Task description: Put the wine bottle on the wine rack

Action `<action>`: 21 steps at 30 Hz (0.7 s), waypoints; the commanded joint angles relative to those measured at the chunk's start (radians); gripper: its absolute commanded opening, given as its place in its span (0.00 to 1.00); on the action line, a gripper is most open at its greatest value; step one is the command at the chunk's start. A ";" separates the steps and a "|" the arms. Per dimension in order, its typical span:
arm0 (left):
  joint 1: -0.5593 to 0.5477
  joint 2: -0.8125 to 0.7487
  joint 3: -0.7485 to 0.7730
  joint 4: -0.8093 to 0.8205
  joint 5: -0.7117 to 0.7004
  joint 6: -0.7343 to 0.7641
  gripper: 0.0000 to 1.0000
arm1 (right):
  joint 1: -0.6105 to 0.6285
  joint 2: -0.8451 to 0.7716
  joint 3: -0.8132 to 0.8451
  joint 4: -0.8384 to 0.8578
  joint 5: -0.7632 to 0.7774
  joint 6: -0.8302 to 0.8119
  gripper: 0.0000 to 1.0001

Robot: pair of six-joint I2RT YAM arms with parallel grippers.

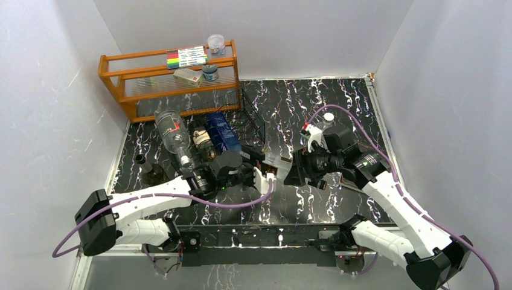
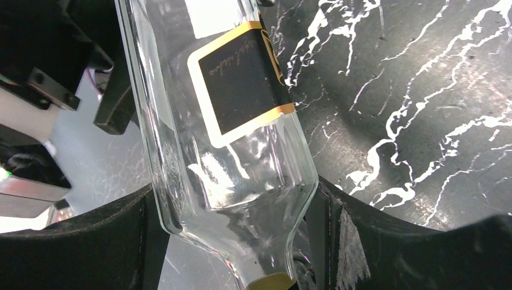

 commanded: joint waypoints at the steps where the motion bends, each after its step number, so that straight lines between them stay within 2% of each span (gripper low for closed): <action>1: 0.029 -0.028 0.031 0.156 -0.085 -0.146 0.81 | -0.004 -0.043 0.071 0.107 0.040 0.063 0.00; 4: 0.038 -0.018 0.023 0.162 -0.100 -0.158 0.92 | -0.004 -0.044 0.082 0.099 0.065 0.067 0.00; 7: 0.049 -0.010 0.025 0.157 -0.107 -0.183 0.98 | -0.004 -0.035 0.093 0.080 0.101 0.065 0.00; 14: 0.067 -0.069 0.024 0.156 -0.097 -0.290 0.98 | -0.003 -0.015 0.103 0.034 0.217 0.041 0.00; 21: 0.067 -0.177 0.145 0.078 -0.210 -0.551 0.98 | -0.003 -0.013 0.043 0.102 0.300 0.040 0.00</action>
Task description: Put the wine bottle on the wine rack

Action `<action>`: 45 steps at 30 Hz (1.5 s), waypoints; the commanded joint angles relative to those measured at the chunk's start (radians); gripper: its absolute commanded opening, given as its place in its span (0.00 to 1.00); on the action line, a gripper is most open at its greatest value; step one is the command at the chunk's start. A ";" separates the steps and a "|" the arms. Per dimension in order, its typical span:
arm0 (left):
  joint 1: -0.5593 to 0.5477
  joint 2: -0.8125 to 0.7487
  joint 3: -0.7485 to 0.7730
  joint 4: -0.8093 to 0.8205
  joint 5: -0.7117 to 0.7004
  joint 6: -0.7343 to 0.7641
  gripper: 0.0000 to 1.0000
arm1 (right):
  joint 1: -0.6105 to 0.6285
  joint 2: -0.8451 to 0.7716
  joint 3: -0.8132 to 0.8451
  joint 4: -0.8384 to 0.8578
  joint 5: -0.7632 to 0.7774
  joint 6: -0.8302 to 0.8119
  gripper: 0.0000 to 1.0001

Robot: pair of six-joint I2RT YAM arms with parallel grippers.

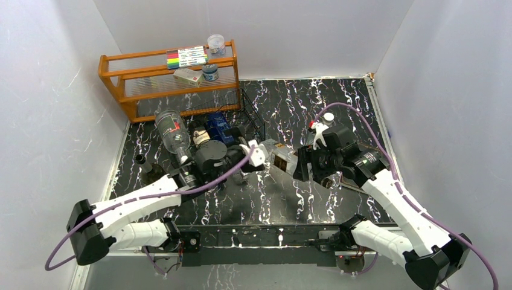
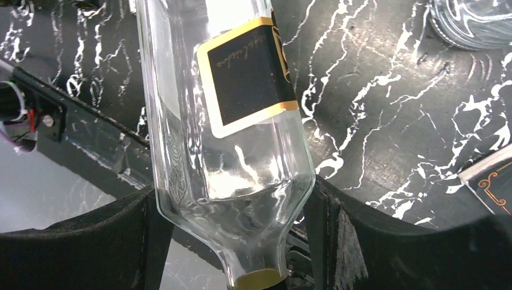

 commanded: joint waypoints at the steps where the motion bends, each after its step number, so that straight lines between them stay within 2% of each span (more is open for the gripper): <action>1: 0.006 -0.124 0.123 -0.019 -0.069 -0.235 0.98 | -0.001 -0.030 -0.001 0.207 0.020 0.009 0.00; 6: 0.006 -0.208 0.246 -0.132 -0.037 -0.388 0.98 | 0.000 -0.010 -0.069 0.373 0.008 0.080 0.00; 12: 0.006 -0.290 0.314 -0.206 -0.008 -0.477 0.98 | 0.020 0.067 -0.101 0.508 0.010 0.125 0.00; 19: 0.005 -0.352 0.339 -0.270 -0.011 -0.508 0.98 | 0.072 0.153 -0.108 0.596 0.049 0.158 0.00; 23: 0.006 -0.381 0.333 -0.305 -0.064 -0.529 0.98 | 0.110 0.189 -0.116 0.650 0.063 0.183 0.00; 30: 0.006 -0.402 0.318 -0.328 -0.080 -0.558 0.98 | 0.151 0.222 -0.136 0.778 0.181 0.272 0.00; 36: 0.005 -0.395 0.316 -0.324 -0.087 -0.550 0.98 | 0.181 0.259 -0.190 0.961 0.251 0.318 0.00; 45: 0.005 -0.368 0.360 -0.348 -0.081 -0.567 0.98 | 0.220 0.318 -0.222 1.164 0.275 0.278 0.00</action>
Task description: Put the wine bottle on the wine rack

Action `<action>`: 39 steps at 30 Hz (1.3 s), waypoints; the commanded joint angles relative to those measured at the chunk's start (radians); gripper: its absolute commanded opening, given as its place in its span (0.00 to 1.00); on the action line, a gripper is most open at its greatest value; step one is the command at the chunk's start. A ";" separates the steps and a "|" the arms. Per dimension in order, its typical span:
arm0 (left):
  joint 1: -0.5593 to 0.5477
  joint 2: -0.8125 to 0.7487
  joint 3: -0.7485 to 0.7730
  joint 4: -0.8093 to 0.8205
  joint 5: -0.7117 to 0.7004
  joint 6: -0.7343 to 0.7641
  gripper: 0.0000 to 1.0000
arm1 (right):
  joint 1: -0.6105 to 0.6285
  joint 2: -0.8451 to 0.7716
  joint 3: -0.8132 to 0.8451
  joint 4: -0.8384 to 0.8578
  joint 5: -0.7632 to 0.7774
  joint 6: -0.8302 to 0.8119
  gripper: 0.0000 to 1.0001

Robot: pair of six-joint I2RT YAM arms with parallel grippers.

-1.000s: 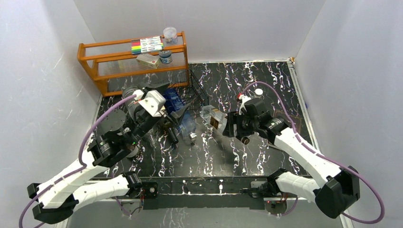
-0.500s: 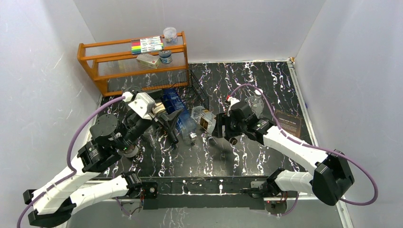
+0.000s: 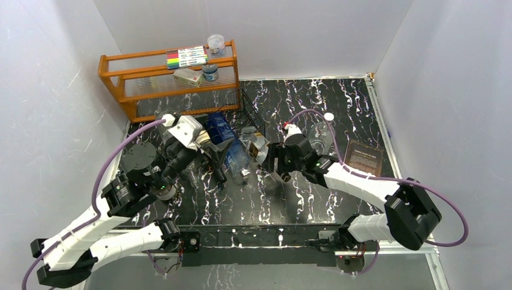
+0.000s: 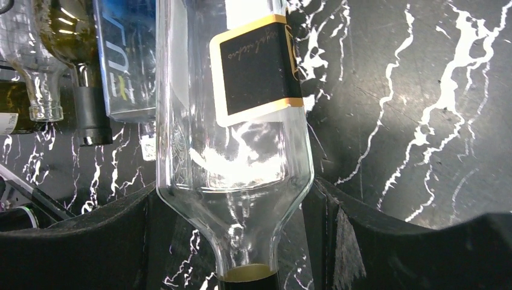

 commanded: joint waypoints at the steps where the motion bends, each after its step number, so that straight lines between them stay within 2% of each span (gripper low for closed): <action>1: 0.004 0.000 0.053 0.001 -0.003 -0.022 0.98 | 0.019 -0.011 0.031 0.393 0.027 -0.018 0.00; 8: 0.005 0.007 0.070 -0.007 0.010 -0.034 0.98 | 0.020 0.098 0.037 0.540 0.064 -0.043 0.00; 15: 0.004 0.048 0.136 -0.044 0.013 -0.023 0.98 | 0.020 0.269 0.144 0.665 0.133 -0.085 0.00; 20: 0.005 0.059 0.156 -0.047 0.009 -0.017 0.98 | 0.020 0.371 0.190 0.774 0.121 -0.146 0.00; 25: 0.005 0.083 0.179 -0.058 0.004 -0.012 0.98 | 0.017 0.495 0.270 0.774 0.094 -0.180 0.00; 29: 0.005 0.079 0.178 -0.066 -0.001 -0.004 0.98 | 0.017 0.554 0.315 0.746 0.088 -0.187 0.20; 35: 0.005 0.080 0.172 -0.081 -0.019 0.011 0.98 | 0.013 0.572 0.320 0.739 0.140 -0.170 0.32; 39: 0.005 0.077 0.167 -0.081 -0.016 0.013 0.98 | 0.011 0.569 0.323 0.712 0.161 -0.155 0.50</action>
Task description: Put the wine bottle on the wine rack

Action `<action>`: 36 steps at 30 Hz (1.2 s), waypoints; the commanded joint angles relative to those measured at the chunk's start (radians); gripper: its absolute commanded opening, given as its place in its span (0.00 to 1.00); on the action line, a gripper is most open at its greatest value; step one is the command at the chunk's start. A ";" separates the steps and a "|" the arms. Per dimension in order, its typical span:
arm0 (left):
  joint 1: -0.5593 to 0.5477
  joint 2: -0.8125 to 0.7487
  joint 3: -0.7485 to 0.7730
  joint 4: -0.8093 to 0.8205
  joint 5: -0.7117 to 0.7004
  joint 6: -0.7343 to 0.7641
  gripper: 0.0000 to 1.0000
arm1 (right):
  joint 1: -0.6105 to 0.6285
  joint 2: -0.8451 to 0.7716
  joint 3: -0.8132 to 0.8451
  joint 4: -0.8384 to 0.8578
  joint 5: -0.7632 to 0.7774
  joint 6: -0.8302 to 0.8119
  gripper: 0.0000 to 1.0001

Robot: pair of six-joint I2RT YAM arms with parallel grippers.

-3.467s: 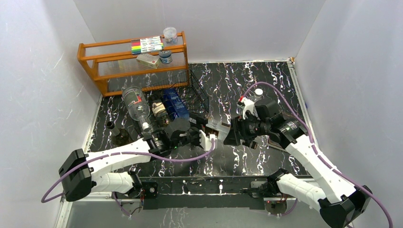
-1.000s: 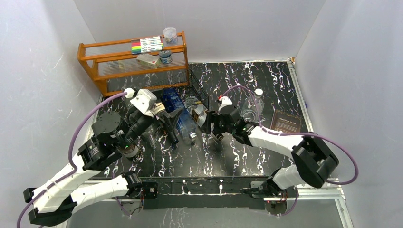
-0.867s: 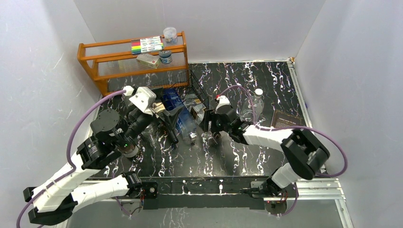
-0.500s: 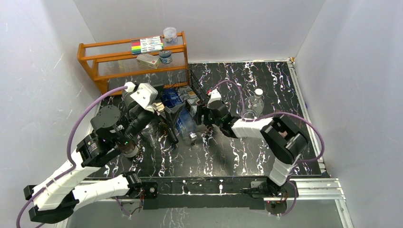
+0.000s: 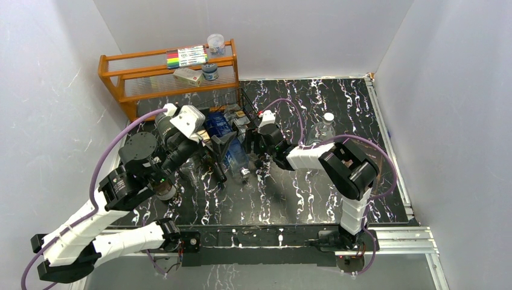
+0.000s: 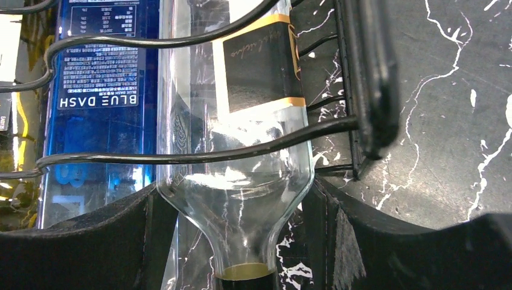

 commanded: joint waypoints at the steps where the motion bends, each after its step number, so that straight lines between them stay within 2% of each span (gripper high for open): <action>1: 0.005 -0.014 0.020 0.001 -0.010 0.011 0.98 | -0.001 -0.035 0.065 0.172 0.045 0.009 0.55; 8: 0.005 -0.036 0.008 -0.002 -0.005 0.008 0.98 | -0.001 -0.109 0.022 0.144 0.059 0.013 0.91; 10: 0.005 -0.041 0.005 -0.002 -0.005 0.009 0.98 | -0.002 -0.123 0.013 0.123 0.055 0.014 0.97; 19: 0.004 -0.065 0.015 -0.001 -0.006 0.020 0.98 | 0.000 -0.299 -0.090 0.040 0.057 0.016 0.98; 28: 0.005 -0.015 0.171 0.131 0.024 0.225 0.98 | 0.032 -0.546 -0.079 -0.213 0.009 -0.025 0.97; 31: 0.005 0.022 0.224 0.151 0.016 0.242 0.98 | 0.097 -0.548 0.000 -0.272 -0.030 -0.062 0.95; 36: 0.005 0.028 0.256 0.198 -0.016 0.214 0.98 | 0.264 -0.435 0.158 -0.286 -0.048 -0.101 0.93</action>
